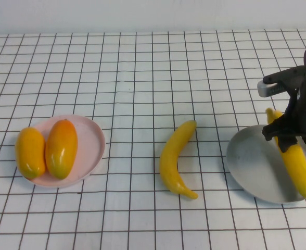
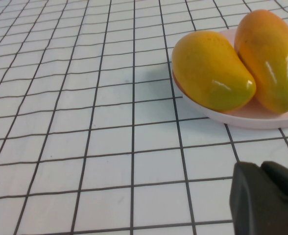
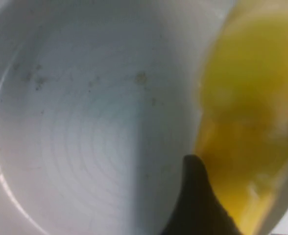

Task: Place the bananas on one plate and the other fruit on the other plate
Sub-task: Put another type of fruit in the right plate

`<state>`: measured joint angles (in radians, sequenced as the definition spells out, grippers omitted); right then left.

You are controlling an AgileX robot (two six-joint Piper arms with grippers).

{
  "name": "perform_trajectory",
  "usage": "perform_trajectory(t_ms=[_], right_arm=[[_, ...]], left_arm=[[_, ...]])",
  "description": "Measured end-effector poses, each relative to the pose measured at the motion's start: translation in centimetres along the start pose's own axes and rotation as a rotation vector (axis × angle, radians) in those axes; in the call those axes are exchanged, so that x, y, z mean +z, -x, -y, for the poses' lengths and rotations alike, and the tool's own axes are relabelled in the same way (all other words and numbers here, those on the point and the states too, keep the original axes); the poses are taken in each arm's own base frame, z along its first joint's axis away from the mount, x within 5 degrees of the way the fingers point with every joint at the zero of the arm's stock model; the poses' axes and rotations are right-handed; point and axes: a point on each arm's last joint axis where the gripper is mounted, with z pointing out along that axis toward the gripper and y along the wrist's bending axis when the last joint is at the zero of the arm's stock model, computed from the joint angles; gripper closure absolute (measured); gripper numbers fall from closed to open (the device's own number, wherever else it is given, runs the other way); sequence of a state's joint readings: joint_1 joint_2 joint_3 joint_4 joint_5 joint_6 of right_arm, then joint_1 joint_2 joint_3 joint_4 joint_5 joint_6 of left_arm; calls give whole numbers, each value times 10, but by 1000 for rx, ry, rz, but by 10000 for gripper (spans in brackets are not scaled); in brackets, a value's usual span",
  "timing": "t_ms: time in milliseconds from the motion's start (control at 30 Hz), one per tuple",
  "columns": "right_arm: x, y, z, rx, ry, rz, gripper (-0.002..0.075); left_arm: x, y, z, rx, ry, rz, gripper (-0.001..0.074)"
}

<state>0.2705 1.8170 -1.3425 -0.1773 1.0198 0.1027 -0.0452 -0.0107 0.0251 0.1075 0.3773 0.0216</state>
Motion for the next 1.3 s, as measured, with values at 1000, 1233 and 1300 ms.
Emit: perform_trajectory(t_ms=[1000, 1233, 1300], right_arm=[[-39, 5, -172, -273, 387, 17, 315], [-18, 25, -191, -257, 372, 4, 312], [-9, 28, -193, -245, 350, -9, 312]], left_arm=[[0, 0, 0, 0, 0, 0, 738], [0, 0, 0, 0, 0, 0, 738], [0, 0, 0, 0, 0, 0, 738]])
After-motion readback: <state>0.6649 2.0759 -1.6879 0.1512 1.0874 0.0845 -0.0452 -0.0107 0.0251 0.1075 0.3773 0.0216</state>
